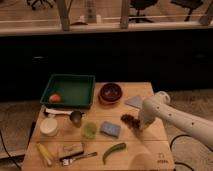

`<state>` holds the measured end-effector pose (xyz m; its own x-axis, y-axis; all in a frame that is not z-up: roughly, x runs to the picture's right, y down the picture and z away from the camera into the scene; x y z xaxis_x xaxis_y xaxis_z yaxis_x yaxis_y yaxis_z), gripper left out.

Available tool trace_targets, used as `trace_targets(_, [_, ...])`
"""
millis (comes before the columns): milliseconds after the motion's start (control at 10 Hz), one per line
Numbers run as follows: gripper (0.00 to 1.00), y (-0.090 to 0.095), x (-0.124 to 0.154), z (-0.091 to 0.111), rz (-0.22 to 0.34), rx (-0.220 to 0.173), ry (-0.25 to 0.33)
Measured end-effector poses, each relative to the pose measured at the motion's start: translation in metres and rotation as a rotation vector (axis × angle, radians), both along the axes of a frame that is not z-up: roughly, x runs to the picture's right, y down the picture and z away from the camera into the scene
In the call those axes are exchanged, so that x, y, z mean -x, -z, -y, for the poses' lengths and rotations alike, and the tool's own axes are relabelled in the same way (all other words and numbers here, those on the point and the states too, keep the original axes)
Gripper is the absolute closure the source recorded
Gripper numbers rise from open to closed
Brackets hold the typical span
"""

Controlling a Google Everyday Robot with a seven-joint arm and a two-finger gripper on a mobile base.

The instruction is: Place grapes in metal cup

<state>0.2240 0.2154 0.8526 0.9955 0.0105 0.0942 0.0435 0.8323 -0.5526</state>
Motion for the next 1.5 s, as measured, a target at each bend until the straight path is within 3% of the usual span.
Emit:
trace_targets(500, [1.00,-0.0047,0.0011,-0.0060,0.017,-0.022,-0.013])
trace_targets(1500, [1.00,0.0037,-0.0006,-0.0056,0.020,-0.050,-0.015])
